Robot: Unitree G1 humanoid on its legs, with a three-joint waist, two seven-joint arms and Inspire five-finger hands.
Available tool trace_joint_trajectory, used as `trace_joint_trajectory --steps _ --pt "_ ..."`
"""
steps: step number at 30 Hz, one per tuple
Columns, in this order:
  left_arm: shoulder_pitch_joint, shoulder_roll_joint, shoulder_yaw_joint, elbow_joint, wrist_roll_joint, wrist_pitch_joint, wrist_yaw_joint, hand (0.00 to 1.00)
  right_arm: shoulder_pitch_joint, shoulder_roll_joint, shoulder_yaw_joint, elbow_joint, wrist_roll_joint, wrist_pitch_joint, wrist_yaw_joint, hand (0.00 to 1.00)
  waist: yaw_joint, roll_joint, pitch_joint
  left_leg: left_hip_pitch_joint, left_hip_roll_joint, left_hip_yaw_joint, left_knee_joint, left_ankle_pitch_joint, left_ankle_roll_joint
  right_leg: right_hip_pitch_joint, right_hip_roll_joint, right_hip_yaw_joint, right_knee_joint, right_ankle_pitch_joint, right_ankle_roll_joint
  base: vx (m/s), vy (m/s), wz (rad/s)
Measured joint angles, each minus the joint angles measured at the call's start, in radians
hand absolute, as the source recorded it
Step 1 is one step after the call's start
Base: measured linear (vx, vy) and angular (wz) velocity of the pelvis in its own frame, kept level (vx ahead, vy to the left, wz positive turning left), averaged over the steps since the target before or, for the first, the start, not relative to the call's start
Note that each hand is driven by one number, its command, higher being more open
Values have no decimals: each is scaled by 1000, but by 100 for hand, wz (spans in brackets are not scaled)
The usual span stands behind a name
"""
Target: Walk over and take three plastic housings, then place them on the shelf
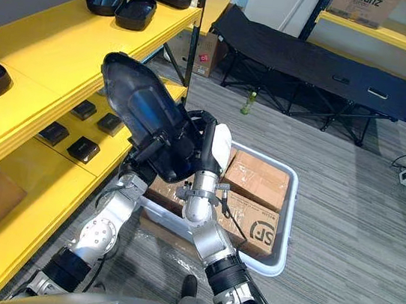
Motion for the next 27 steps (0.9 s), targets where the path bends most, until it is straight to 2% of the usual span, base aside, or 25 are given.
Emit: trace_joint_trajectory --steps 6,11,12,16,18,19,22,26,27 --pt "0 0 -6 4 14 -33 14 0 -3 10 3 0 0 0 6 0 1 -3 0 0 2 -7 -2 2 -2 4 0 -11 0 -3 -4 -13 4 4" --pt "0 -25 -14 2 92 -57 53 0 -3 21 2 0 3 0 6 0 1 -8 -2 1 2 -7 -4 2 -2 4 1 -12 0 -3 -3 0 0 0" --pt "1 -36 -13 2 130 -62 73 0 -4 22 2 0 6 0 6 100 1 -11 -3 1 3 -6 -5 2 -2 4 2 -13 0 -3 -4 0 0 0" --pt "1 -39 8 -11 262 -72 132 0 4 52 2 0 18 -14 4 100 -5 -15 -6 9 6 4 -13 2 -3 1 4 -17 0 -9 -13 -3 1 -8" --pt "-1 -48 70 -46 310 -87 199 0 44 64 18 -5 30 -57 1 100 -10 -16 -7 18 10 13 -16 1 -4 4 3 -37 0 -9 -14 8 2 -11" --pt "-1 -51 124 -66 367 -116 244 0 74 68 32 -17 65 -80 -6 100 -21 -17 -8 18 12 13 -17 1 -4 4 4 -40 1 -9 -15 0 0 0" --pt "2 -51 196 -124 562 -128 352 0 124 79 52 -74 140 -108 -16 100 -23 -16 -8 18 12 13 -18 0 -4 6 5 -43 2 -6 -10 0 0 0" --pt "4 -57 297 -221 754 -133 444 0 173 82 21 -148 212 -138 -51 100 -21 -17 -9 26 11 13 -16 -6 -2 15 3 -45 6 -5 -8 0 0 0" --pt "8 -59 324 -234 844 -131 479 0 190 82 0 -172 214 -151 -69 100 -19 -16 -9 29 10 15 -16 -8 -1 17 3 -44 6 -5 -8 -15 15 -4"
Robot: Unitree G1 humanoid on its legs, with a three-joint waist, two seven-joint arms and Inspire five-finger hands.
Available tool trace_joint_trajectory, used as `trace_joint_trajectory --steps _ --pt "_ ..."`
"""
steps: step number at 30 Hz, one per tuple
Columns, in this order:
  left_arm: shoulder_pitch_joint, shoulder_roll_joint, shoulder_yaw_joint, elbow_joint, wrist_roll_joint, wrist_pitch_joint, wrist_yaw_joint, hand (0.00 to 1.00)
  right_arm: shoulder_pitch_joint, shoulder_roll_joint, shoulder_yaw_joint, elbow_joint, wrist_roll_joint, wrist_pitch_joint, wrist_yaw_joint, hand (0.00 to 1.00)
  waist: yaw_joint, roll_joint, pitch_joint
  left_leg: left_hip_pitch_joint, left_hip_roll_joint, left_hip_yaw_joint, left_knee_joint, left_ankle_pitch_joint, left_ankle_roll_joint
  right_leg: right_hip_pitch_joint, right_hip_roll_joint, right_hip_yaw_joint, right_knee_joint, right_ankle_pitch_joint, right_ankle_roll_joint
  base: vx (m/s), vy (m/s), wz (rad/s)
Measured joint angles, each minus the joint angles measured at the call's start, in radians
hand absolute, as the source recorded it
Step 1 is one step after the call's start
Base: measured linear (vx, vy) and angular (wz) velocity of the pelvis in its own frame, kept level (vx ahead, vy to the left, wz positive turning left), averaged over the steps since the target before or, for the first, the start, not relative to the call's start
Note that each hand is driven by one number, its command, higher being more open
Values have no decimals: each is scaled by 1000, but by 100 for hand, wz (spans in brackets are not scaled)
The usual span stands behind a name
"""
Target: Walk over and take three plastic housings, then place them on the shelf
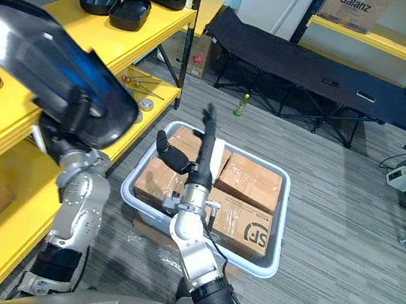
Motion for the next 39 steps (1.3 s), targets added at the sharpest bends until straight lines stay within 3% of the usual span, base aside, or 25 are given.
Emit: trace_joint_trajectory --steps 3,7,10,11,12,13,16,18,22,27,32,39 --pt "22 -2 48 -5 167 31 45 0 11 -3 -65 -45 0 -5 -42 100 0 2 -3 4 -1 4 4 -5 0 2 -1 5 -1 0 0 -27 14 -5" --pt "92 1 72 -5 246 79 49 0 61 -8 -159 -106 1 -20 -55 100 -5 13 -9 3 -1 9 3 -8 2 -3 0 9 -5 -5 -6 -23 10 -4" --pt "142 -1 110 -5 262 86 31 0 118 -29 -243 -116 114 -70 28 100 -8 27 -11 4 -1 16 4 -11 -1 -5 0 15 -5 -5 -5 0 12 -4" --pt "170 -1 133 -13 248 62 -11 0 156 -44 -289 -116 213 -105 133 100 -9 35 -10 3 -1 16 4 -11 -1 -6 1 15 -5 -4 -3 0 0 0" --pt "175 -1 136 -16 246 58 -21 0 162 -45 -294 -116 228 -109 150 100 -9 37 -10 3 -1 16 4 -12 -1 -6 1 15 -5 -3 -3 0 0 0" --pt "209 -1 145 -48 186 16 -101 0 189 -49 -325 -117 288 -108 252 100 -11 43 -8 3 -1 17 4 -13 -1 -6 1 16 -5 -3 -3 0 0 0" --pt "279 0 140 -137 90 -47 -268 0 232 -56 -347 -117 306 -75 407 100 -10 52 -3 3 -1 20 6 -18 1 -7 1 20 -5 -4 -3 -4 9 -2" --pt "311 2 133 -183 84 -72 -341 0 257 -64 -342 -117 299 -60 434 100 -7 60 -5 0 -1 21 11 -23 1 -8 1 20 -5 -4 -3 0 0 0" --pt "372 4 139 -254 85 -97 -417 0 273 -61 -357 -139 345 -55 426 100 -4 82 -5 -14 -2 17 26 -32 6 -9 -1 18 -5 -4 -2 -3 3 1" --pt "429 1 161 -282 88 -97 -448 0 273 -38 -391 -219 385 -56 406 100 5 92 -1 -34 -2 -19 38 -31 10 -1 -3 -15 -5 -5 -3 -25 3 19" --pt "457 -3 198 -343 92 -92 -476 0 238 -35 -343 -224 385 -55 402 100 42 95 2 -69 -7 -104 55 -26 14 26 -8 -95 -5 -17 -6 -40 -19 46" --pt "542 -18 279 -435 71 -94 -540 0 110 -43 -255 -219 372 -53 415 100 129 104 3 -102 -33 -199 52 -3 27 57 -30 -193 -6 -33 -2 -22 0 42"
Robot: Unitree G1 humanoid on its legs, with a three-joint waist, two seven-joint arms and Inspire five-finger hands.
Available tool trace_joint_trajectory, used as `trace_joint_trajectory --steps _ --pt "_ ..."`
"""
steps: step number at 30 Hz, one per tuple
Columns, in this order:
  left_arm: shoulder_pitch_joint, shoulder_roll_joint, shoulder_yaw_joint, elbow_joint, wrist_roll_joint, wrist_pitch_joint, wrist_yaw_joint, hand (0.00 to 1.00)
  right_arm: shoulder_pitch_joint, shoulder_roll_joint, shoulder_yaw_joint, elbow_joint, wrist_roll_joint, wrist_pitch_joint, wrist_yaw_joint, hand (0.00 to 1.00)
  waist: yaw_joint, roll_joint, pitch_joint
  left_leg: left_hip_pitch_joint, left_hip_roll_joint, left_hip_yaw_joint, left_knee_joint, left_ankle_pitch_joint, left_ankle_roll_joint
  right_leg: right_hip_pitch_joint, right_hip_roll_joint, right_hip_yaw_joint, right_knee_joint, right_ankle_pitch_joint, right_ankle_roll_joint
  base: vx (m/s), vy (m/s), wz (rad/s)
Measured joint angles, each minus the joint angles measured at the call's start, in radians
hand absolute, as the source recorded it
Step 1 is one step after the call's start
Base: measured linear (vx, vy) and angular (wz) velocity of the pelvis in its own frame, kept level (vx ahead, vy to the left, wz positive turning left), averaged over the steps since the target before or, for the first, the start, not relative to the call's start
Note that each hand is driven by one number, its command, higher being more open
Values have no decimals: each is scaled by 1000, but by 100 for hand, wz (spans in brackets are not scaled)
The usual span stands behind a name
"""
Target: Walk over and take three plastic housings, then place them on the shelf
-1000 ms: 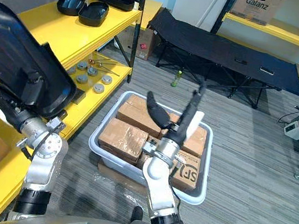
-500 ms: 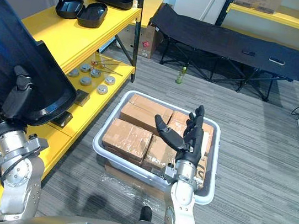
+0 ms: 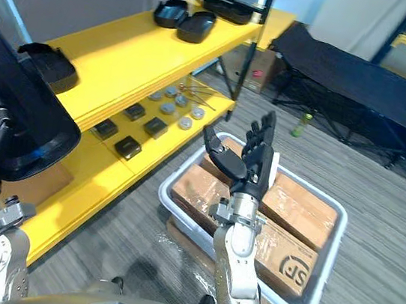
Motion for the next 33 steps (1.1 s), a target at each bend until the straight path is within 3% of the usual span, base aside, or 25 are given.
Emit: trace_joint_trajectory --steps 8,9,10,11,12,13,14,15,17,19,20,23,24,27,29,33 --pt "81 -3 15 0 -18 1 -66 0 -53 0 142 87 -40 19 42 100 48 -1 0 -6 -25 -86 6 5 5 60 -16 -91 3 -22 13 10 18 36" --pt "87 -2 6 0 -27 1 -79 0 -53 -1 149 104 -46 26 52 100 48 0 0 -25 -32 -87 13 23 25 67 -21 -121 7 -28 18 16 -5 103" --pt "81 0 -14 3 -51 1 -95 0 -52 -3 140 122 -77 35 54 100 24 -4 2 -70 -42 -26 33 61 77 86 -37 -185 7 -42 10 15 -4 142" --pt "71 2 -28 7 -59 1 -109 0 -50 -9 129 127 -80 39 51 100 12 -7 3 -87 -44 32 40 67 137 96 -48 -224 13 -49 8 10 3 190" --pt "47 3 -50 13 -69 1 -137 0 -49 -29 97 135 -101 46 41 100 1 2 14 -95 -18 163 34 56 232 116 -56 -297 36 -55 7 -7 10 186" --pt "35 5 -64 12 -87 -1 -161 0 -48 -43 67 132 -117 51 34 100 -2 19 25 -106 33 294 39 69 226 140 -61 -357 54 -74 30 2 22 169" --pt "33 4 -72 12 -98 -1 -172 0 -45 -54 51 130 -117 51 32 100 -6 29 30 -102 49 338 34 82 201 154 -63 -385 63 -82 39 7 62 144" --pt "37 4 -92 11 -112 -1 -187 0 -31 -71 25 122 -117 50 29 100 -10 40 29 -95 58 372 5 121 137 171 -71 -428 78 -99 52 23 82 99" --pt "61 7 -103 0 -136 -5 -211 0 -33 -61 -11 115 -117 50 28 100 -3 56 35 -66 47 384 -39 180 46 173 -93 -427 102 -127 68 5 141 41" --pt "59 12 -100 -1 -140 -6 -216 0 -33 -49 -5 102 -117 50 29 100 -4 51 36 -61 36 394 -47 180 46 167 -105 -411 102 -128 69 17 115 -13" --pt "58 21 -100 -1 -140 -19 -232 0 -35 -29 18 73 -116 50 30 100 -3 23 45 -60 23 412 -58 180 47 145 -121 -387 108 -127 68 39 93 -22" --pt "55 42 -115 -1 -146 -19 -264 0 -36 -11 47 66 -117 42 31 100 -7 -15 45 -69 9 418 -66 183 52 110 -148 -368 156 -132 53 77 78 -8" --pt "45 57 -131 0 -155 -19 -300 0 -35 -1 60 64 -117 41 30 100 -26 -28 52 -71 -2 395 -66 190 55 101 -163 -334 200 -138 42 104 90 30" --pt "1 84 -174 1 -167 -20 -366 0 -34 -1 53 64 -117 37 31 100 -50 -29 51 -71 -15 344 -70 197 59 97 -172 -257 264 -145 34 42 56 54" --pt "-29 91 -178 0 -167 -30 -386 0 -41 -1 51 64 -117 32 47 100 -44 -29 51 -77 -17 327 -70 201 58 98 -168 -237 268 -167 25 20 -21 35" --pt "-68 86 -181 0 -169 -33 -385 0 -39 -33 36 63 -116 31 106 100 -52 -15 63 -109 -14 267 -67 232 44 124 -136 -232 240 -231 55 -38 -99 35"
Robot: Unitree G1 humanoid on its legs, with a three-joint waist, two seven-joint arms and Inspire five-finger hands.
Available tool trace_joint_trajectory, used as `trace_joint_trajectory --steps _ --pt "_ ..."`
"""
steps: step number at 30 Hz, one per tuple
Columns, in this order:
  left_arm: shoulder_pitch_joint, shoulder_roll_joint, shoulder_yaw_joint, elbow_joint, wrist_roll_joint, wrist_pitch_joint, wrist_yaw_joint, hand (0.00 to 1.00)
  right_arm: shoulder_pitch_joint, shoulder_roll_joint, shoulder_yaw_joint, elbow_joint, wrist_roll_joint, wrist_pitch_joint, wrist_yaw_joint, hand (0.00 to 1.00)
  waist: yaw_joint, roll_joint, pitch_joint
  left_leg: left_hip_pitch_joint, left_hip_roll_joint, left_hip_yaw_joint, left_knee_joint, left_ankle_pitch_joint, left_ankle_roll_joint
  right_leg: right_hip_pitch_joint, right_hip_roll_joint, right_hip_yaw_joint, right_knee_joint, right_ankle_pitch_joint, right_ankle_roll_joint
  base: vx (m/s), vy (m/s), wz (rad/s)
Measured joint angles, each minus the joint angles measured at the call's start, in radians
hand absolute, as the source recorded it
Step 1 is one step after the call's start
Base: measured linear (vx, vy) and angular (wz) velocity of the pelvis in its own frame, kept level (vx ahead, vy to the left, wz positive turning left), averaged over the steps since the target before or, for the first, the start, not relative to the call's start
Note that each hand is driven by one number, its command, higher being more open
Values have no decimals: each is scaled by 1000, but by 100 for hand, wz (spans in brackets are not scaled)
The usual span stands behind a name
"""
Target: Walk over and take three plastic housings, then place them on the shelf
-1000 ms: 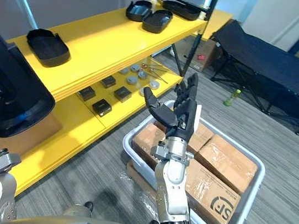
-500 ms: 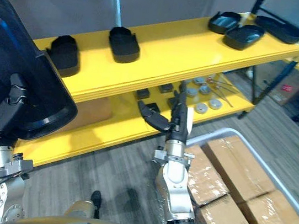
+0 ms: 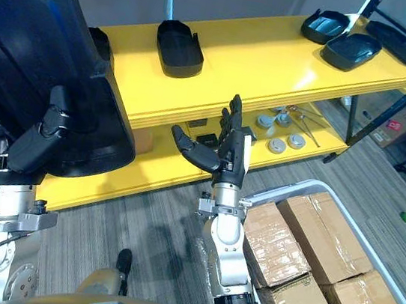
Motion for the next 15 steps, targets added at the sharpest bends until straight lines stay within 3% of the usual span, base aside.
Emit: trace_joint_trajectory --steps 2,4,5,7,10,13,15 --pt "1 -1 0 0 1 0 2 0 6 -15 -21 0 0 0 21 100 -1 9 5 0 2 -19 -3 13 -8 16 11 6 1 -38 23 -112 -143 30" --pt "11 -7 1 0 1 -3 12 0 8 -26 -39 0 1 0 24 100 -2 37 12 2 26 -33 -11 24 -15 17 36 6 5 -60 20 -140 -104 8" --pt "14 -7 2 0 1 -3 13 0 10 -25 -44 0 2 0 23 100 -3 39 12 5 30 -35 -20 29 -17 17 40 6 8 -64 19 -118 -64 1" --pt "20 -7 3 -1 4 -7 17 0 11 -25 -50 -10 4 0 23 100 -3 42 11 7 36 -36 -34 31 -13 2 41 12 27 -73 17 -72 -32 -3" --pt "23 -6 14 -1 10 -7 42 0 3 -9 -32 -35 22 -23 37 100 1 18 26 -4 24 -23 -19 22 -16 -24 18 29 55 -81 20 -13 32 -9" --pt "25 -7 56 -1 33 -7 90 0 -17 12 9 -34 20 -45 31 100 28 -7 43 -84 -6 -19 172 -88 -7 -21 -27 34 73 -85 24 53 111 0" --pt "33 -6 91 -13 31 -7 87 0 -29 14 19 -34 14 -46 30 100 53 -24 49 -105 -42 -16 289 -190 20 22 -68 21 72 -97 0 101 179 14"
